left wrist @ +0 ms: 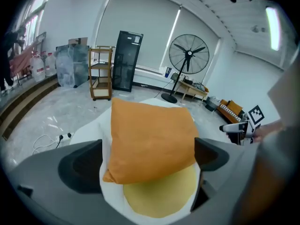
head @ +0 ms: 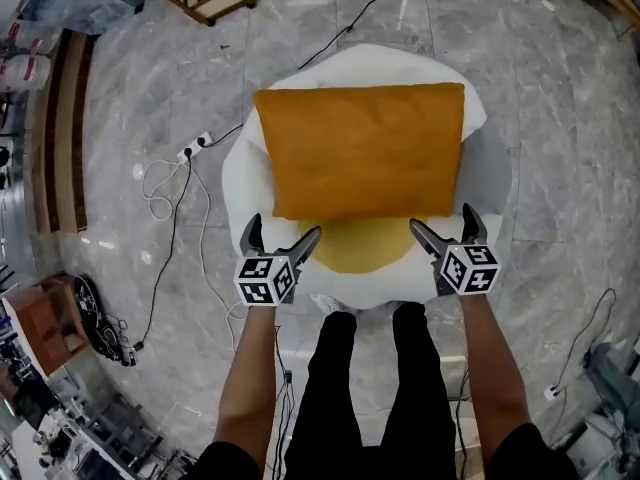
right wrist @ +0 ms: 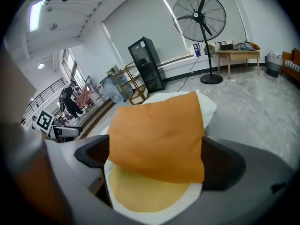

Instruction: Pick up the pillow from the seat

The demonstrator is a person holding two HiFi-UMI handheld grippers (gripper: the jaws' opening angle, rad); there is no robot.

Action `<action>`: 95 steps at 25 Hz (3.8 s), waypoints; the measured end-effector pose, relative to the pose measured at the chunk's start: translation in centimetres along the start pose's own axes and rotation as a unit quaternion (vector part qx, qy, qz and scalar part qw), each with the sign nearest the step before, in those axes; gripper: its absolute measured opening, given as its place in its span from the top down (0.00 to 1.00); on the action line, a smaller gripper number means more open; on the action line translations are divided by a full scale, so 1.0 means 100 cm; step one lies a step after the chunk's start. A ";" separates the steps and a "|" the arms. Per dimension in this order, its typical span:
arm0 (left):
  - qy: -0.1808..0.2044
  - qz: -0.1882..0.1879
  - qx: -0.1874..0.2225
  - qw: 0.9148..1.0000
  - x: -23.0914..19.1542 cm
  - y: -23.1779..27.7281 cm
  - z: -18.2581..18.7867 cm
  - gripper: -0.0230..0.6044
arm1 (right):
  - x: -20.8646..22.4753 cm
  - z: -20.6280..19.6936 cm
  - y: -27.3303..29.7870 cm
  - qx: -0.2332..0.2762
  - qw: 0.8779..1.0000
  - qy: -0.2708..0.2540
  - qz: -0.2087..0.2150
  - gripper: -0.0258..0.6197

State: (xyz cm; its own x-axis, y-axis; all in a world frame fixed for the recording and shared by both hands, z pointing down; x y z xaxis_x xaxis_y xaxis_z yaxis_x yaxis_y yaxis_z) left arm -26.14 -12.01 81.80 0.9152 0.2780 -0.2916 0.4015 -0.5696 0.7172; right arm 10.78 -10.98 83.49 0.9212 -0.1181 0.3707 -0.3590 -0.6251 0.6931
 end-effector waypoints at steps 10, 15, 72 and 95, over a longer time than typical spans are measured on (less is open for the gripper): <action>-0.022 -0.030 -0.032 0.999 -0.046 0.083 -0.016 0.01 | 0.070 -0.030 0.070 -0.043 0.999 0.031 -0.001 0.05; -0.042 -0.036 -0.037 0.998 -0.073 0.116 -0.019 0.01 | 0.101 -0.029 0.115 -0.049 0.997 0.065 0.006 0.05; 0.035 -0.039 0.155 0.987 0.101 -0.243 0.174 0.52 | -0.117 0.182 -0.246 0.129 0.989 -0.074 0.021 0.68; 0.114 -0.038 0.331 0.936 0.163 -0.389 0.276 0.52 | -0.193 0.278 -0.390 0.314 0.939 -0.139 0.019 0.67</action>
State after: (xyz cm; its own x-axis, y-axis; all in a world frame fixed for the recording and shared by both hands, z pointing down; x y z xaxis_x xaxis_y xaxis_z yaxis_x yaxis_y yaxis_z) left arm -25.95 -6.69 31.68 0.8830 0.4513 -0.1292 0.4662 -0.8752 0.1289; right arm 11.19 -5.84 32.14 0.9444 -0.2918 0.1516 -0.3137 -0.9377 0.1495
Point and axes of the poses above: the fingertips, and each gripper's own axes: y forward along the fingers, x to its right, z out of its top, the point moved 6 cm from there along -y, backward along the fingers, and after that the axes turned 1 degree about -z, right-handed, at the moved point
